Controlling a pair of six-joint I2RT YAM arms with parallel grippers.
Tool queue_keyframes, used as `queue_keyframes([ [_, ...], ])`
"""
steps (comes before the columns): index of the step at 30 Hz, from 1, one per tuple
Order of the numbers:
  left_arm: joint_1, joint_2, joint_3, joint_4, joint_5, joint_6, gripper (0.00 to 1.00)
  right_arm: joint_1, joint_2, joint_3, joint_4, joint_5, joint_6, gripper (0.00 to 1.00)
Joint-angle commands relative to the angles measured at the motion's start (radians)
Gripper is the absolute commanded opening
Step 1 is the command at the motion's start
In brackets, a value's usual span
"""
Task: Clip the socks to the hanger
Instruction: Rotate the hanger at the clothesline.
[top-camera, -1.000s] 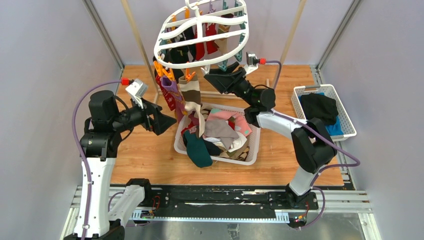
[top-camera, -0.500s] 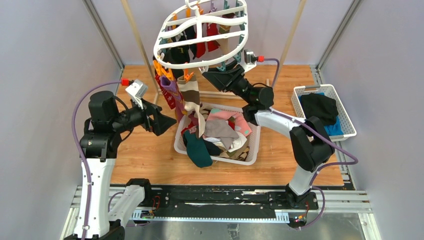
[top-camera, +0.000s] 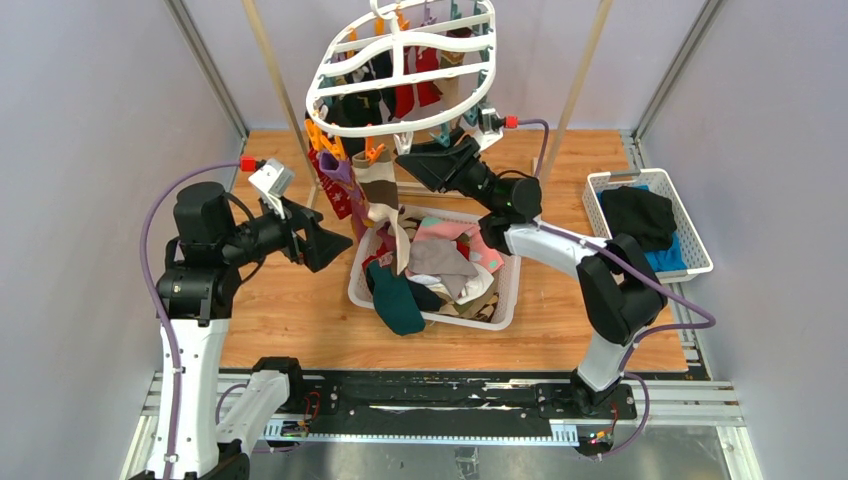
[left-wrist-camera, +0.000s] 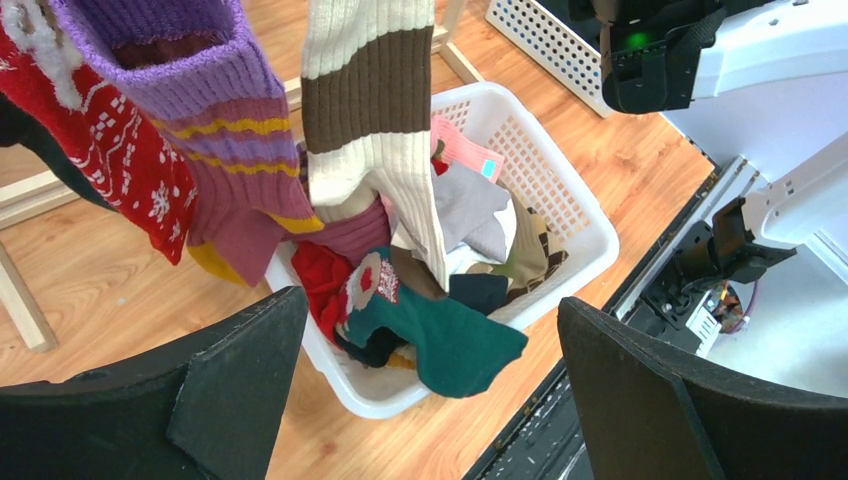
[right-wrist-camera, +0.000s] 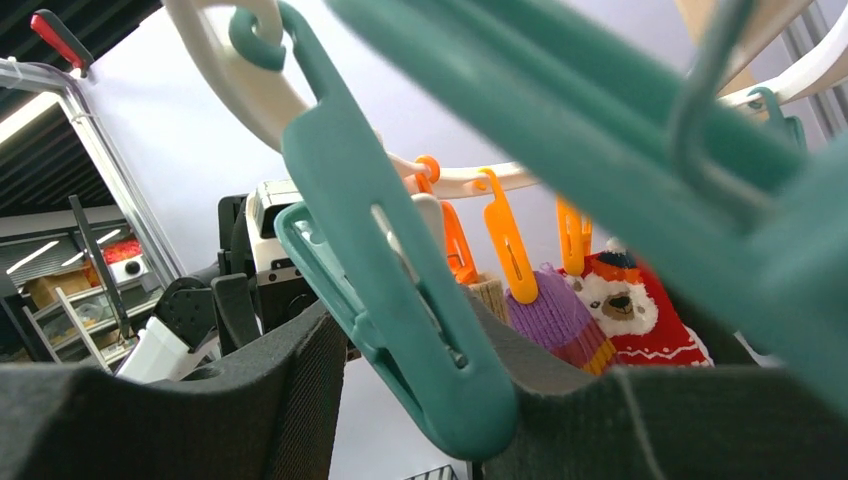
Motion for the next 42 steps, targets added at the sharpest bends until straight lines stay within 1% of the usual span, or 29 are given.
queue_keyframes([
  [1,0.003,-0.015,0.037,-0.023,0.009,0.008,1.00,0.027,-0.009,-0.002,0.067,-0.034,-0.030,0.42],
  [3,0.003,-0.015,0.041,-0.025,0.008,0.011,1.00,0.030,-0.008,-0.002,0.068,-0.028,-0.036,0.40],
  [5,0.003,-0.015,0.043,-0.025,0.006,0.012,1.00,0.029,-0.014,-0.013,0.068,-0.015,-0.045,0.36],
  [8,0.003,-0.012,0.047,-0.026,0.004,0.012,1.00,0.030,-0.035,-0.045,0.068,0.014,-0.072,0.25],
  [11,0.003,-0.009,0.050,-0.026,0.000,0.007,1.00,0.030,-0.073,-0.101,0.066,0.072,-0.105,0.10],
  [12,0.003,-0.008,0.051,-0.026,-0.002,0.007,1.00,0.031,-0.091,-0.116,0.065,0.087,-0.115,0.07],
  [17,0.003,-0.004,0.053,-0.026,-0.011,0.001,1.00,0.034,-0.157,-0.167,-0.002,0.119,-0.180,0.00],
  [24,0.003,-0.001,0.077,-0.025,-0.028,-0.016,1.00,0.058,-0.206,-0.128,-0.136,0.085,-0.264,0.00],
  [26,0.003,0.001,0.089,-0.021,-0.044,-0.031,1.00,0.084,-0.220,-0.104,-0.225,0.085,-0.335,0.00],
  [28,0.003,0.006,0.103,-0.019,-0.056,-0.050,1.00,0.127,-0.244,-0.080,-0.363,0.108,-0.456,0.00],
  [30,0.003,0.014,0.123,-0.022,-0.067,-0.071,1.00,0.188,-0.276,-0.049,-0.519,0.167,-0.614,0.00],
  [32,0.003,0.026,0.153,-0.034,-0.085,-0.088,1.00,0.247,-0.294,-0.023,-0.631,0.269,-0.756,0.00],
  [34,0.003,0.038,0.185,-0.045,-0.102,-0.104,1.00,0.303,-0.300,0.001,-0.709,0.381,-0.875,0.00],
  [37,0.003,0.049,0.227,-0.050,-0.116,-0.130,1.00,0.369,-0.290,0.037,-0.778,0.531,-0.997,0.00],
  [39,0.003,0.049,0.254,-0.037,-0.115,-0.160,1.00,0.406,-0.278,0.063,-0.796,0.628,-1.057,0.00],
  [42,0.003,0.051,0.271,0.000,-0.121,-0.221,1.00,0.456,-0.246,0.106,-0.820,0.729,-1.150,0.00],
])
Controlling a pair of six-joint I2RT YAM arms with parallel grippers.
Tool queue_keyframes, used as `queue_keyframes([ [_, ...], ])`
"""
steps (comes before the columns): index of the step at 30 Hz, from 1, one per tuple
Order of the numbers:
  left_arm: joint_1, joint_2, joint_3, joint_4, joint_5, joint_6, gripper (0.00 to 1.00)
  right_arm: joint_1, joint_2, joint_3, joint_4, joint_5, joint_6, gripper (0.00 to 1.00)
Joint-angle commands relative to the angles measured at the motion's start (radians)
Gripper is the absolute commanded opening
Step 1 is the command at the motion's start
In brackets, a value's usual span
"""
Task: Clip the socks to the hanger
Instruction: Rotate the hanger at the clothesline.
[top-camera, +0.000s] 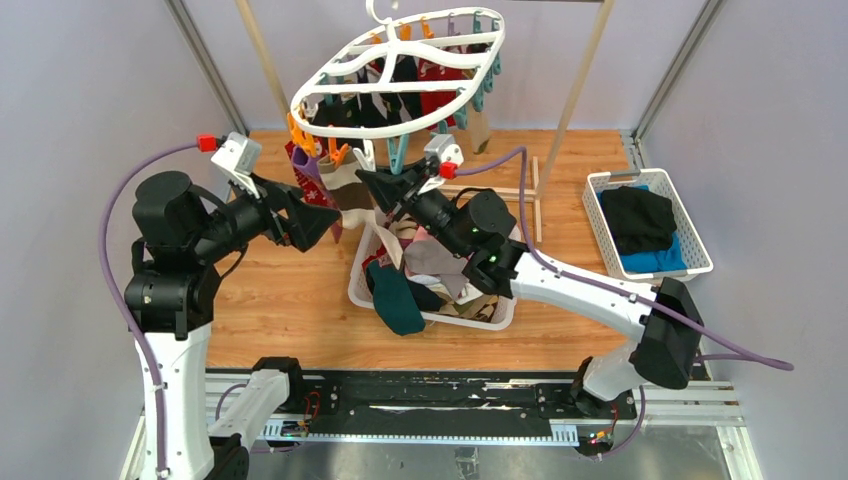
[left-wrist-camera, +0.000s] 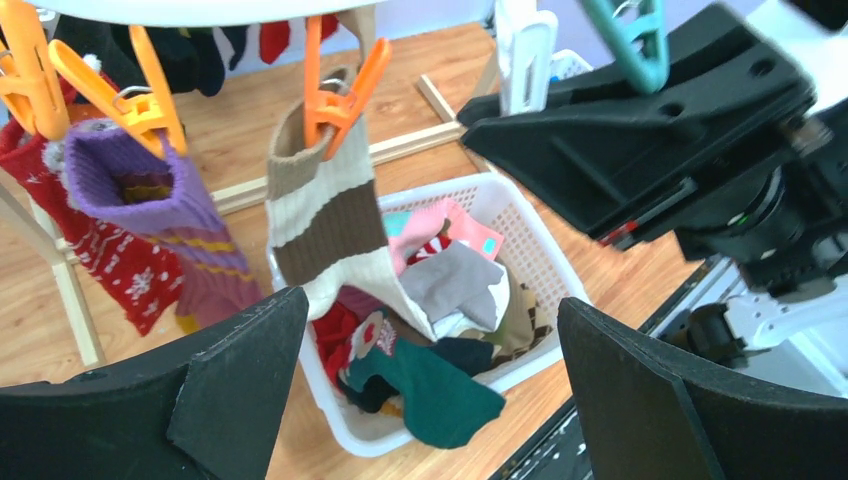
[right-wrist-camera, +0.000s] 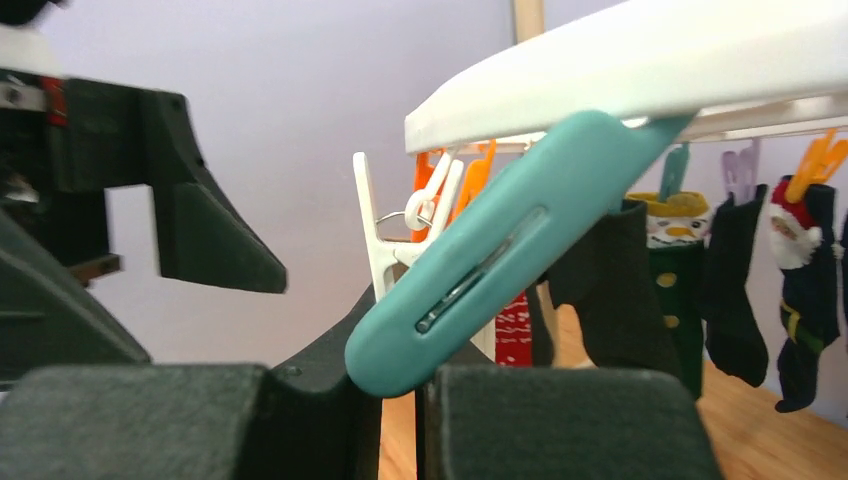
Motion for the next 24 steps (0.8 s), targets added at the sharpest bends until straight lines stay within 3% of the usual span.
queue_keyframes([
  [1,0.002,0.004,0.035,0.049,-0.017,-0.110,1.00,0.080,0.044,0.073,-0.109,0.204,-0.229,0.00],
  [4,0.002,0.020,0.027,0.110,-0.025,-0.175,1.00,0.100,0.084,0.105,-0.112,0.200,-0.239,0.00],
  [9,0.002,0.091,0.069,0.148,-0.015,-0.206,0.92,0.103,0.119,0.135,-0.114,0.068,-0.193,0.00],
  [13,0.002,0.151,0.102,0.185,0.081,-0.246,0.87,0.121,0.128,0.146,-0.123,0.114,-0.197,0.00],
  [24,0.002,0.189,0.069,0.347,0.112,-0.370,0.77,0.135,0.174,0.197,-0.166,0.118,-0.198,0.00],
])
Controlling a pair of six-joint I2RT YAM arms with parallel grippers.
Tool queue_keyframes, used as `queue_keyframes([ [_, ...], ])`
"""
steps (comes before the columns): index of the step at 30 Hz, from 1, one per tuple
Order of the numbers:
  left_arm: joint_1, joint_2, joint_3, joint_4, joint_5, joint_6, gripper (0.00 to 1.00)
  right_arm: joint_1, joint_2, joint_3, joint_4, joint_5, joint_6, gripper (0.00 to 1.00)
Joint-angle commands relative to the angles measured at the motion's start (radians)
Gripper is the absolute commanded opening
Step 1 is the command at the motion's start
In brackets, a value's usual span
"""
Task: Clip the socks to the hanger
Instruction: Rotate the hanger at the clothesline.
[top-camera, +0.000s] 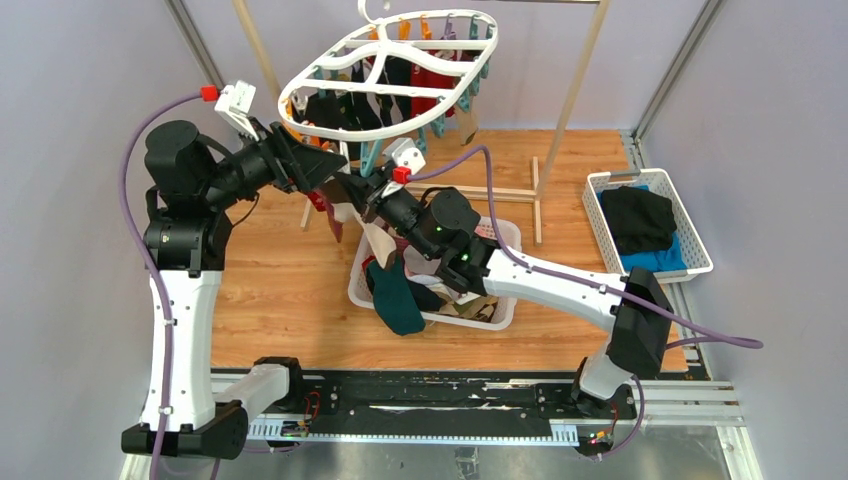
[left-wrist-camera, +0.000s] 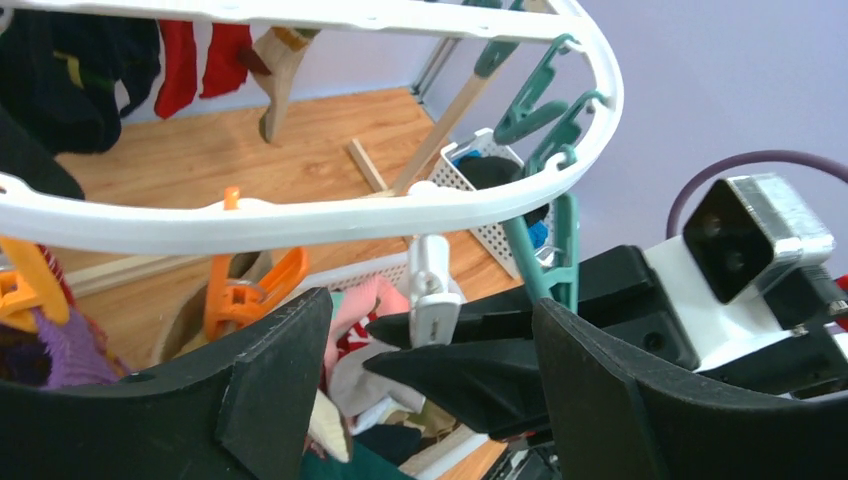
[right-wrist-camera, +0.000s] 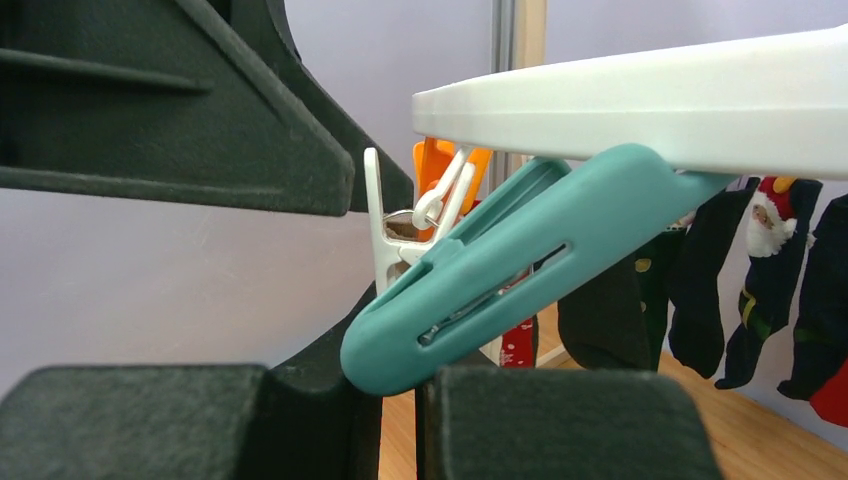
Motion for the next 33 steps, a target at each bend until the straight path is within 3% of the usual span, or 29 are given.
queue_keyframes([
  [1,0.002,0.000,-0.009,0.095,0.041,-0.067,0.74,0.046,0.038,0.045,-0.078,-0.032,-0.019,0.00],
  [6,0.002,0.013,-0.039,0.095,0.046,-0.063,0.63,0.050,0.045,0.056,-0.082,-0.016,-0.021,0.00],
  [14,0.002,0.024,-0.078,0.120,0.016,-0.074,0.54,0.050,0.050,0.059,-0.085,-0.033,-0.009,0.00],
  [20,0.002,0.047,-0.054,0.143,-0.002,-0.091,0.37,0.051,0.048,0.052,-0.097,-0.053,0.041,0.02],
  [23,0.002,0.044,-0.059,0.147,-0.014,-0.085,0.28,0.049,0.035,0.037,-0.097,-0.055,0.069,0.15],
  [26,0.002,0.038,-0.068,0.147,-0.018,-0.078,0.20,0.037,0.009,0.009,-0.090,-0.061,0.124,0.43],
  [33,0.002,0.025,-0.071,0.120,-0.036,-0.054,0.20,-0.080,-0.064,-0.176,0.093,-0.239,0.461,0.52],
])
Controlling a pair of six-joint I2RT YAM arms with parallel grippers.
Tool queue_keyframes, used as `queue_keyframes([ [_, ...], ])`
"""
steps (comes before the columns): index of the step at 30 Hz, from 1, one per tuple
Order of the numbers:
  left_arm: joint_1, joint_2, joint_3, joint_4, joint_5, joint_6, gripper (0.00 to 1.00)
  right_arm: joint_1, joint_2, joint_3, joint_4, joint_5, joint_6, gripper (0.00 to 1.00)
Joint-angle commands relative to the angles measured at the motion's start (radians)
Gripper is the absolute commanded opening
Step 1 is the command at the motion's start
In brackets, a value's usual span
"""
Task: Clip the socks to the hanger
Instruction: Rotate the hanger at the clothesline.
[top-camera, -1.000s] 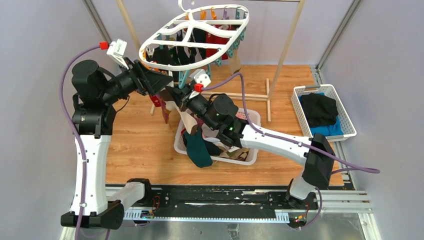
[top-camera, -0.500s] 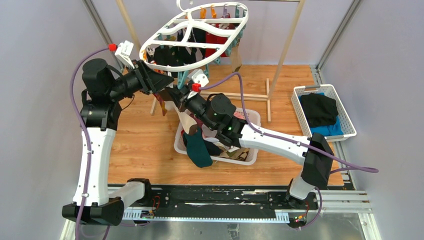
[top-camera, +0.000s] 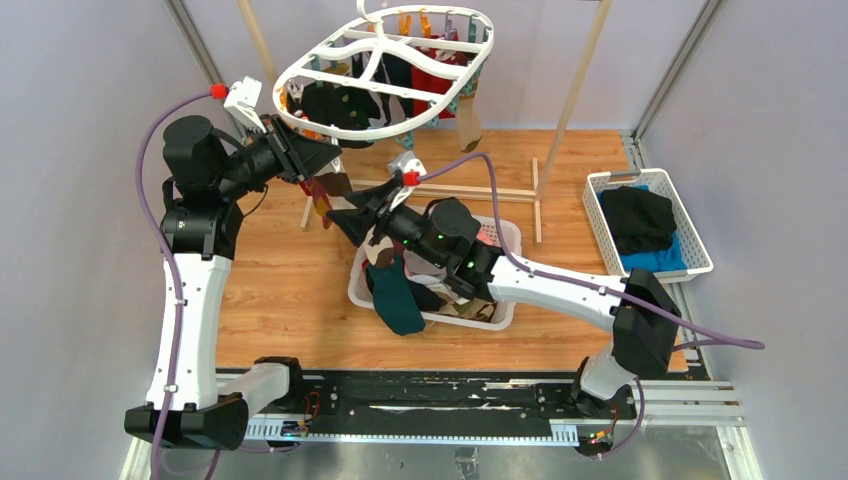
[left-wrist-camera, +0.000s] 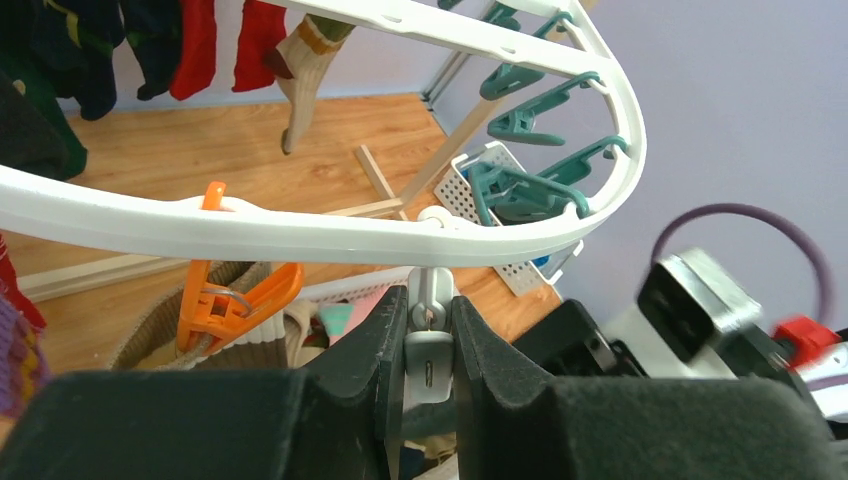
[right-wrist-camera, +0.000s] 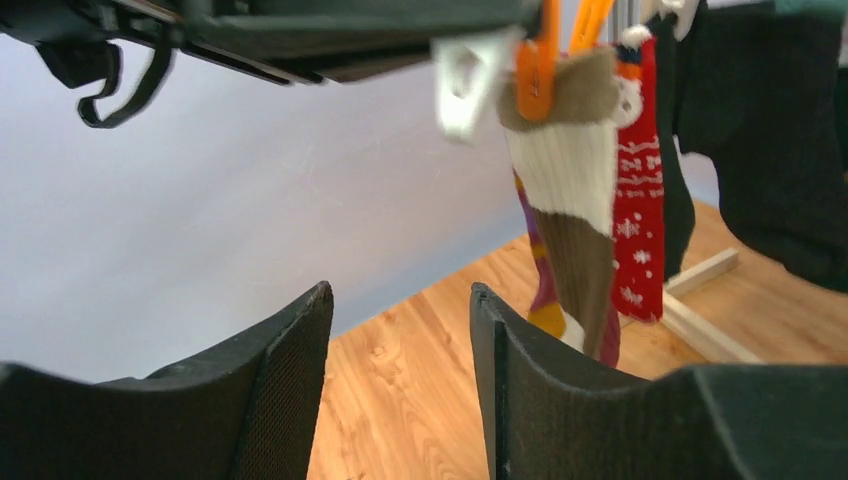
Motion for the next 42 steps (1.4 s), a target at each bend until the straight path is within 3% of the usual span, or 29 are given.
queue_keyframes([
  [1,0.002,-0.017,0.006,-0.020,-0.012,0.023,0.20,-0.092,-0.058,-0.118,0.188,-0.143,0.289,0.53],
  [3,0.002,-0.020,0.006,-0.028,-0.025,0.022,0.20,-0.109,-0.065,-0.156,0.267,-0.158,0.334,0.55],
  [5,0.002,-0.023,0.009,-0.050,-0.052,0.018,0.20,-0.084,-0.087,-0.172,0.257,-0.094,0.252,0.55],
  [9,0.001,-0.051,-0.029,-0.077,-0.159,-0.034,0.20,0.044,-0.114,-0.135,0.133,0.200,-0.097,0.56],
  [13,0.001,-0.081,-0.075,-0.080,-0.239,-0.096,0.20,0.143,-0.065,-0.119,0.215,0.428,-0.436,0.54],
  [16,0.000,-0.088,-0.070,-0.110,-0.267,-0.097,0.20,0.155,-0.039,-0.106,0.265,0.496,-0.548,0.53],
  [19,0.000,-0.089,-0.059,-0.122,-0.276,-0.084,0.21,0.152,-0.014,-0.060,0.257,0.456,-0.577,0.51],
  [22,0.000,-0.083,-0.047,-0.115,-0.244,-0.079,0.24,0.102,-0.019,0.010,0.112,0.260,-0.429,0.47],
  [26,0.000,-0.083,-0.029,-0.115,-0.255,-0.065,0.25,0.050,-0.038,0.032,0.068,0.148,-0.429,0.47],
  [33,0.001,-0.060,-0.036,-0.029,-0.071,-0.058,0.29,-0.066,-0.050,0.050,0.012,-0.185,-0.429,0.47],
  [34,0.001,-0.058,-0.034,-0.020,-0.053,-0.056,0.29,-0.090,-0.049,0.031,0.049,-0.239,0.083,0.44],
  [35,0.001,-0.058,-0.032,-0.008,-0.030,-0.055,0.30,-0.109,-0.050,0.000,0.100,-0.282,0.275,0.45],
  [42,0.001,-0.067,-0.043,0.046,0.026,-0.072,0.29,-0.138,0.001,-0.124,0.424,-0.321,0.657,0.50],
])
